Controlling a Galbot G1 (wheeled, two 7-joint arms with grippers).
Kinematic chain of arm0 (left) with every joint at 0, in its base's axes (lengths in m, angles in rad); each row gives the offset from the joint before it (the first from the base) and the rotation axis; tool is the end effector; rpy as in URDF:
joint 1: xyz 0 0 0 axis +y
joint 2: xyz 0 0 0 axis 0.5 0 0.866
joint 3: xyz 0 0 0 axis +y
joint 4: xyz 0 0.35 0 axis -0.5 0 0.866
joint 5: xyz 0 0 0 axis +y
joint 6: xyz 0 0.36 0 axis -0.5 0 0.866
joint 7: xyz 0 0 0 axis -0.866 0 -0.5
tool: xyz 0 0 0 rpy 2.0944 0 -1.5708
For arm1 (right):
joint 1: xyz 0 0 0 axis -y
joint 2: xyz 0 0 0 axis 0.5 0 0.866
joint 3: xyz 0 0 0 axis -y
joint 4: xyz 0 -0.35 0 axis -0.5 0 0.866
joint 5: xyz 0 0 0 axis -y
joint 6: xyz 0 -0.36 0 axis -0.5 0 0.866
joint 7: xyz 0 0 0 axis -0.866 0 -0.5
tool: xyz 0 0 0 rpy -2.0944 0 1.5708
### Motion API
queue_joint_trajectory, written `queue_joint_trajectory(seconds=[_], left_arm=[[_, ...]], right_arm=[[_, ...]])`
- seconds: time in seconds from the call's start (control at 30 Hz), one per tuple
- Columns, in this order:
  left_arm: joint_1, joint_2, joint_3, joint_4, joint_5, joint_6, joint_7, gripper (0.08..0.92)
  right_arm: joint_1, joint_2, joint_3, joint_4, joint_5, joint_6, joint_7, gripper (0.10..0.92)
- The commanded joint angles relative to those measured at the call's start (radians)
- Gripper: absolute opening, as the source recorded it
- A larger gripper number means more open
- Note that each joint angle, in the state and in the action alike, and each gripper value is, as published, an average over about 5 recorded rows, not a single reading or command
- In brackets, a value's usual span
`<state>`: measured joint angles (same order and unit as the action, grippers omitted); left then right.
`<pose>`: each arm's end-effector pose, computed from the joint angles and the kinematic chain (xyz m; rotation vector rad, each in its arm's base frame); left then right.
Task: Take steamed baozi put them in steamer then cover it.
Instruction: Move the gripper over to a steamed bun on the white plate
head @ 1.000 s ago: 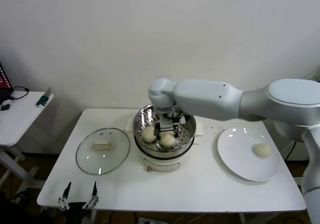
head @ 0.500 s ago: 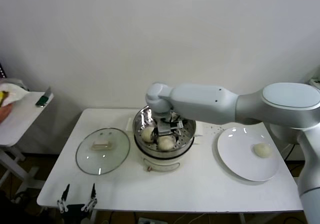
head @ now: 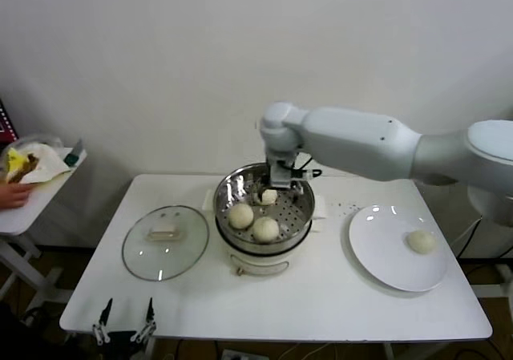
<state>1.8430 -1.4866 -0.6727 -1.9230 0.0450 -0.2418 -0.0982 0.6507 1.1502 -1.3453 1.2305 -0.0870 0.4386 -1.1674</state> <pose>0.0761 0.0690 -0.3932 0.2118 -2.9305 -0.3137 0.5697 0.1042 -0.0277 1.8945 -0.3979 2.2789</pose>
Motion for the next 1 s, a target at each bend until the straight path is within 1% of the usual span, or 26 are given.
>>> queue_joint_trajectory(seconds=[0.03,0.1,0.17,0.27,0.37,0.53,0.63,0.73,0.87,1.0], left_arm=[[-0.002,0.003,0.006,-0.006,0.003,0.0,0.002,0.823],[-0.005,0.003,0.008,-0.01,0.004,0.002,0.004,0.823],[-0.009,0.001,0.012,-0.018,0.003,0.008,0.006,0.823],[-0.016,-0.004,0.02,-0.034,0.004,0.024,0.008,0.823],[-0.02,-0.007,0.025,-0.047,0.012,0.034,0.009,0.823],[-0.014,-0.009,0.024,-0.064,0.018,0.042,0.01,0.823],[-0.011,-0.011,0.021,-0.065,0.023,0.044,0.01,0.823],[-0.007,-0.015,0.017,-0.064,0.032,0.046,0.009,0.823],[-0.002,-0.022,0.01,-0.063,0.037,0.046,0.008,0.823],[-0.001,-0.028,0.005,-0.06,0.042,0.046,0.004,0.823]], right_arm=[[0.124,-0.362,-0.134,0.008,0.25,-0.403,0.186,0.823],[0.117,-0.436,-0.143,0.004,0.31,-0.519,0.188,0.823],[0.091,-0.499,-0.131,-0.005,0.35,-0.587,0.166,0.823],[0.004,-0.575,-0.068,-0.024,0.375,-0.635,0.131,0.823],[-0.127,-0.627,0.037,-0.062,0.357,-0.653,0.091,0.823],[-0.339,-0.659,0.223,-0.14,0.225,-0.618,0.041,0.823],[-0.457,-0.646,0.331,-0.212,0.129,-0.576,0.015,0.823],[-0.55,-0.609,0.436,-0.3,0.039,-0.534,-0.005,0.823],[-0.603,-0.546,0.523,-0.412,-0.074,-0.465,-0.013,0.823],[-0.617,-0.488,0.559,-0.481,-0.124,-0.433,-0.01,0.823]])
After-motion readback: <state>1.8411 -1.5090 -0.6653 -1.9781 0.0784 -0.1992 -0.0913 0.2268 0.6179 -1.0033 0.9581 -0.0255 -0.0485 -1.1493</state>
